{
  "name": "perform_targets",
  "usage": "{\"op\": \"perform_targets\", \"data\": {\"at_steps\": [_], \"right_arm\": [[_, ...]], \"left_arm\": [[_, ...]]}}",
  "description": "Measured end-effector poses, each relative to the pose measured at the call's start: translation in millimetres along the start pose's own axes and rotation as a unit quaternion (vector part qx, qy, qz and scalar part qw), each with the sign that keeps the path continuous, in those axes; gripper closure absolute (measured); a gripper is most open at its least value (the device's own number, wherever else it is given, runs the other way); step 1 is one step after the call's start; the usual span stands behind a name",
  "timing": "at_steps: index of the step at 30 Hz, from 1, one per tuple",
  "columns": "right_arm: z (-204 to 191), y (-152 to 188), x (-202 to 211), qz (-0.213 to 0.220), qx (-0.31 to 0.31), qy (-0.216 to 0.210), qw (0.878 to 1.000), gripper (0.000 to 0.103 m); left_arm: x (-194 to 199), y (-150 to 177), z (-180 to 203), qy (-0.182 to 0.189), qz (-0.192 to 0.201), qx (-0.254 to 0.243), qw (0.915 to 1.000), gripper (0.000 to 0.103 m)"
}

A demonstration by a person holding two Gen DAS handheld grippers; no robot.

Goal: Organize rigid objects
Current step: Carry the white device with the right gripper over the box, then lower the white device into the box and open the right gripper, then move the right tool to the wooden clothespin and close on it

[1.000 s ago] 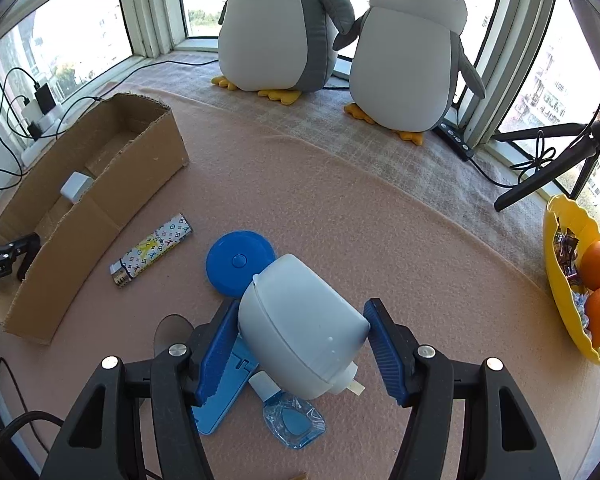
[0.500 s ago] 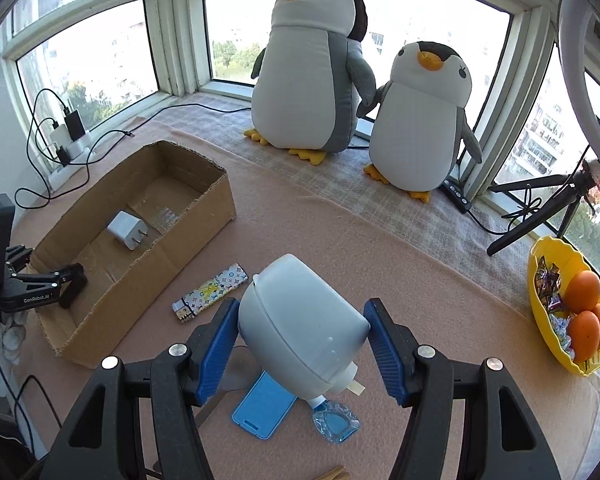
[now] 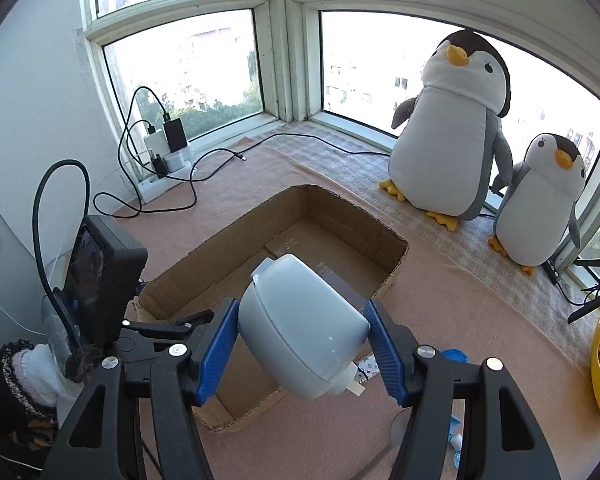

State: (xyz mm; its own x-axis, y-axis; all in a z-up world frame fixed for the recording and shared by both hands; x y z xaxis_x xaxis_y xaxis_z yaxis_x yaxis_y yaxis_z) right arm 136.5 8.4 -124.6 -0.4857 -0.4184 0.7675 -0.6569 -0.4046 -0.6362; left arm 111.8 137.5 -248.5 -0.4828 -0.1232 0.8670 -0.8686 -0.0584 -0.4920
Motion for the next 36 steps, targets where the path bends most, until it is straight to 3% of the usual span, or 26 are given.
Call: {"op": "perform_targets", "data": {"at_steps": [5,13,16,18,26,36], "right_arm": [[-20.6,-1.1,-29.2,-0.014,0.003,0.002,1.0,0.043],[-8.0,-15.6,-72.0,-0.049,-0.017,0.034,0.998,0.043],[-1.1,-18.2,-75.4,-0.045,-0.029,0.045,0.998,0.036],[2.4,-18.1,-74.2,-0.043,-0.037,0.045,0.997,0.03],[18.8,-15.7,-55.8,-0.037,-0.068,0.043,0.996,0.03],[48.3,-12.6,3.9,-0.009,-0.117,0.069,0.991,0.03]], "left_arm": [[0.1,1.2,-0.8,0.003,0.002,0.002,1.0,0.034],[0.2,1.8,-0.7,0.006,0.003,0.003,1.0,0.034],[0.5,2.2,0.0,0.007,0.004,0.004,1.0,0.034],[0.4,2.4,0.2,0.008,0.003,0.005,0.9999,0.034],[0.4,2.3,0.0,0.009,0.004,0.004,0.9999,0.034],[0.3,0.7,2.4,0.007,0.002,-0.009,0.9999,0.034]]}}
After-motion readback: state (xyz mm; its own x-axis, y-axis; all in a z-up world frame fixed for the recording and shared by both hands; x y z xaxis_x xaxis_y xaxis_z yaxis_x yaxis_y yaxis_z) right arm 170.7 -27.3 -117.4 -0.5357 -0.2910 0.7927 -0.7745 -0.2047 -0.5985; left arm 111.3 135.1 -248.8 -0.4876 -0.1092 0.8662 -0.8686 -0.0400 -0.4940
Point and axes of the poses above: each gripper's, at about its wrist camera, not at the fingertips, and x roughly against the way its jaws point, z to its right, y to its underside, the point moved 8 cm from there along -x, roughly the way its jaws point, and after that the axes turned 7 degrees about -x, right-handed, at the moved point
